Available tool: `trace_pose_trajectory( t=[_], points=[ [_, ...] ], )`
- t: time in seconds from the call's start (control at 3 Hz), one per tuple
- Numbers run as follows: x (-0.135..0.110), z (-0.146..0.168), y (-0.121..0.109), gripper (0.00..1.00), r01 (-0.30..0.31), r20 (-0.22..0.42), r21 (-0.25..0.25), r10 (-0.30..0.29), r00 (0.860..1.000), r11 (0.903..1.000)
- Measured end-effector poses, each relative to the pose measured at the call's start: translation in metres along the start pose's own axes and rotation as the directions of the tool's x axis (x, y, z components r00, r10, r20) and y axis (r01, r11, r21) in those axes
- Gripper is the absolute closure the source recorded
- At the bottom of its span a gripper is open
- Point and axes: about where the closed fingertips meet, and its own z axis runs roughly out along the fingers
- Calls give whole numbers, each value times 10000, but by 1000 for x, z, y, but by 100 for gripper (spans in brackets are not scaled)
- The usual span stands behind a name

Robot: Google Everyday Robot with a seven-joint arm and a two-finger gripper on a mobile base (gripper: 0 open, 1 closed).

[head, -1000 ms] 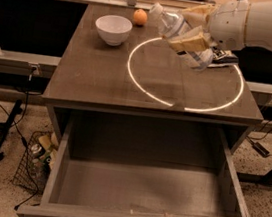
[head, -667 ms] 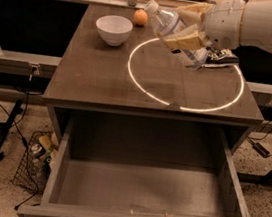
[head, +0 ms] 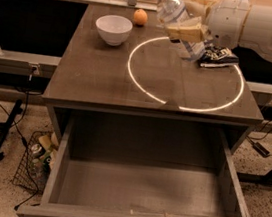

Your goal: Pick blue plastic bottle from top drawer and place on counter

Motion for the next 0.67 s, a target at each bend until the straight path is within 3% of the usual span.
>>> trace_pose_trajectory(
  t=[0.33, 0.67],
  points=[
    [-8, -1, -23, 100, -631, 1412, 1253, 452, 9889, 9901],
    [-2, -2, -30, 100, -1348, 2422, 2063, 829, 9667, 9692]
  ],
)
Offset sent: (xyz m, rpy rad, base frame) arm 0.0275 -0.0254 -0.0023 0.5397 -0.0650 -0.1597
